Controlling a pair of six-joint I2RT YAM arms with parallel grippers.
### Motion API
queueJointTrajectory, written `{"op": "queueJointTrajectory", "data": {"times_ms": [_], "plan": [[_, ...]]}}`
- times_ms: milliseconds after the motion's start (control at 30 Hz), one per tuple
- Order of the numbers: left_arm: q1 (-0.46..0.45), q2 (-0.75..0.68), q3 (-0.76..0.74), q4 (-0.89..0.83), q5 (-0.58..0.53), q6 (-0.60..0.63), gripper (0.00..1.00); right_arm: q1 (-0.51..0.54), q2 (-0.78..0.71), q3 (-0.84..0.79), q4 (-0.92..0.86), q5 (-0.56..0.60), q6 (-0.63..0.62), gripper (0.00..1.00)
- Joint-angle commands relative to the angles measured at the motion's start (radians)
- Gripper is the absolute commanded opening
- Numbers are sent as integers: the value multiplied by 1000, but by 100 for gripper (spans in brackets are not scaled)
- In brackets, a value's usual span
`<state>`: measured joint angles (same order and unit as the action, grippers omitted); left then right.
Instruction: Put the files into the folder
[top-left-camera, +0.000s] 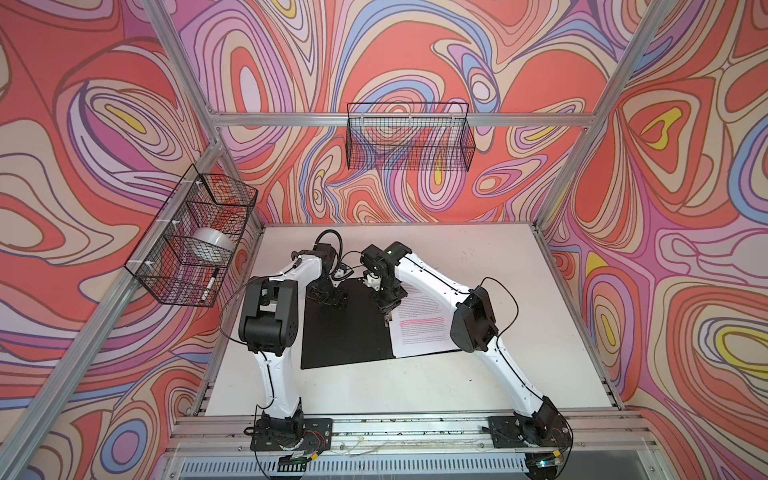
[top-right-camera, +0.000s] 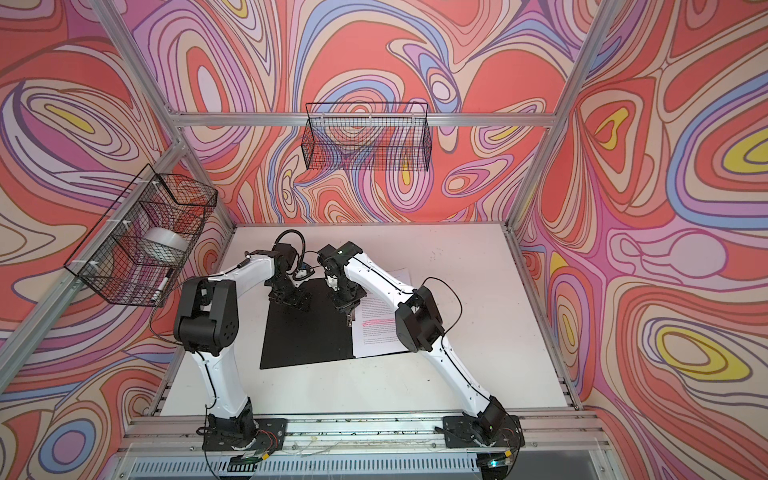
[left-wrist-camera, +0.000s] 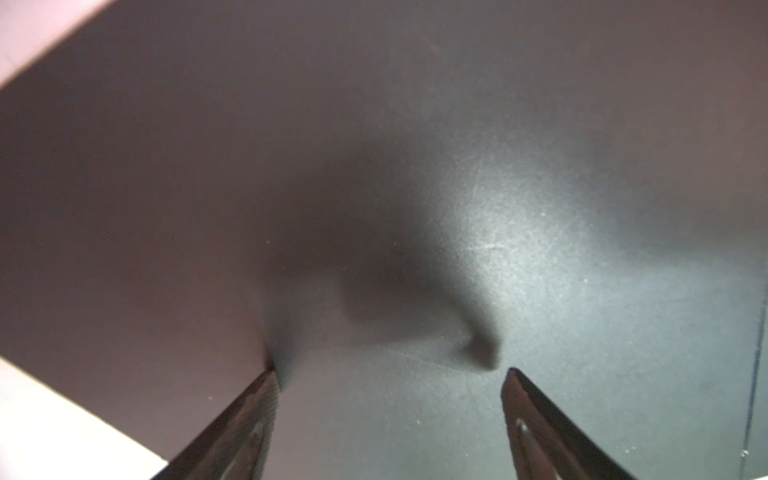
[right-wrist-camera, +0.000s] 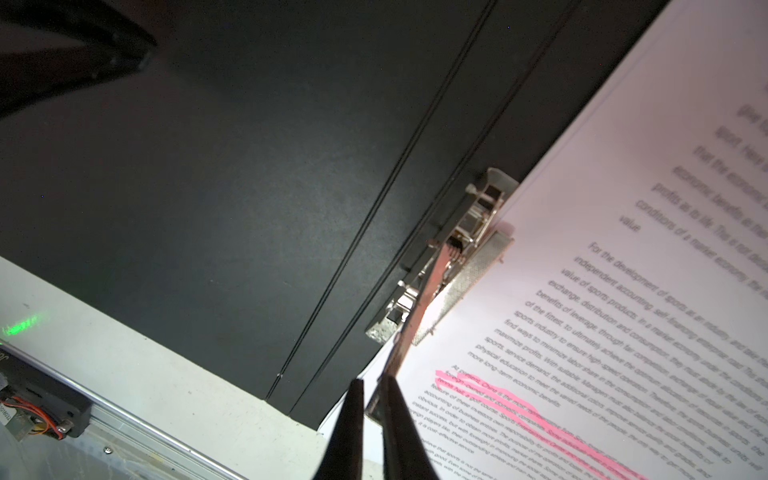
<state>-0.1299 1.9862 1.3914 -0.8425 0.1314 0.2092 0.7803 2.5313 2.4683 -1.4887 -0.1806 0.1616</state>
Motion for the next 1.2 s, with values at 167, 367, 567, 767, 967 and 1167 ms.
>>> {"op": "queueJointTrajectory", "data": {"times_ms": [167, 367, 567, 767, 967, 1167], "plan": [[12, 50, -17, -66, 27, 1, 84, 12, 43, -53, -71, 19, 12, 11], [15, 51, -23, -66, 30, 2, 84, 14, 52, -72, -67, 28, 10, 11], [18, 53, -28, -63, 33, 1, 84, 15, 62, -81, -63, 42, 9, 11], [22, 56, -34, -59, 34, 3, 84, 16, 73, -87, -62, 57, 9, 10], [24, 57, -40, -56, 38, 4, 84, 16, 88, -90, -57, 62, 6, 10], [27, 60, -42, -54, 41, 5, 84, 15, 97, -89, -48, 62, 5, 10]]}}
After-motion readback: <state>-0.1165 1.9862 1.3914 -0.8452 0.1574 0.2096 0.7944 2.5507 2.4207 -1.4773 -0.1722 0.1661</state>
